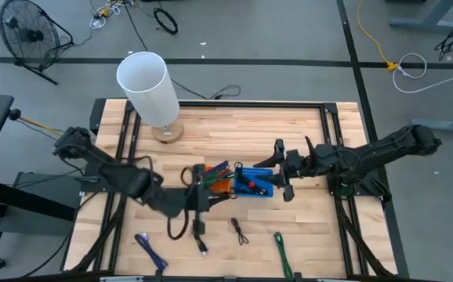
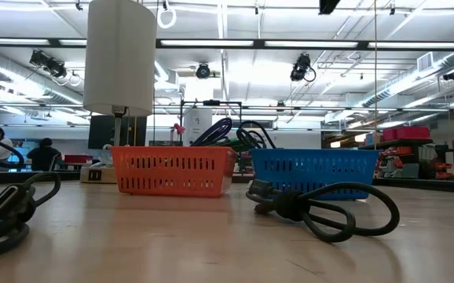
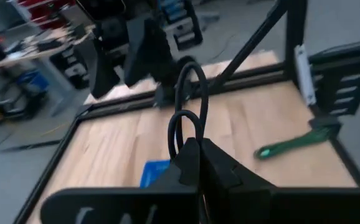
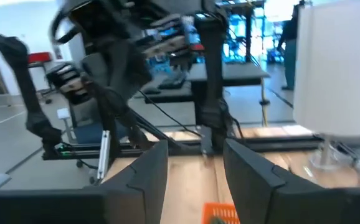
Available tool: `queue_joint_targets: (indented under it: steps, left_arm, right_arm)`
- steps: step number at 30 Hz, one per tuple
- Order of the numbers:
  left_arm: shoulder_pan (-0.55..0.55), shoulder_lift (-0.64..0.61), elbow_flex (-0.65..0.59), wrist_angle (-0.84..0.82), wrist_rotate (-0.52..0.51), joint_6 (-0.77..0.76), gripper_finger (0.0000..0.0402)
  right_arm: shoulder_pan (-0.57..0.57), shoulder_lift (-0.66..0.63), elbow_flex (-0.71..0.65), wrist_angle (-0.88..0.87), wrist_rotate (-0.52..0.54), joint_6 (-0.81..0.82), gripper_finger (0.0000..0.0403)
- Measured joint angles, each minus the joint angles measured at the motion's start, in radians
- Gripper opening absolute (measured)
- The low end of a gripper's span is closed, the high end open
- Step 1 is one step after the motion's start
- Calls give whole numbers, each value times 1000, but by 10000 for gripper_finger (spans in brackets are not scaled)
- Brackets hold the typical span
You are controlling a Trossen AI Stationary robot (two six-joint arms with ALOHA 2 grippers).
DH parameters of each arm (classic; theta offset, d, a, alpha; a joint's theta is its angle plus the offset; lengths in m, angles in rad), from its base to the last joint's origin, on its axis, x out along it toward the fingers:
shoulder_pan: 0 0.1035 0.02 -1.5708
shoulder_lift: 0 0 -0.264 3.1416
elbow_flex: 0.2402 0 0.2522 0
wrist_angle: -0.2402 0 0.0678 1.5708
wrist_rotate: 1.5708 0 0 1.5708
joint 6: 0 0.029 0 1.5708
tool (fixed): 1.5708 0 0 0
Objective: Pick & Place USB Port
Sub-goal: Put the black charger cable into the blue bin
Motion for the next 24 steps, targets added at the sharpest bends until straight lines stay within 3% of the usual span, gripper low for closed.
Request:
queue_joint_targets:
  steps: [4, 17, 24]
  left_arm:
    - [79, 0, 0, 61, 128, 31, 1]
    - [255, 36, 0, 207, 379, 6, 2]
    - [291, 81, -1, 244, 444, 8, 2]
  right_arm:
    - [33, 0, 0, 26, 0, -38, 155]
    - [71, 0, 0, 67, 35, -100, 155]
    - [75, 19, 2, 86, 49, -117, 155]
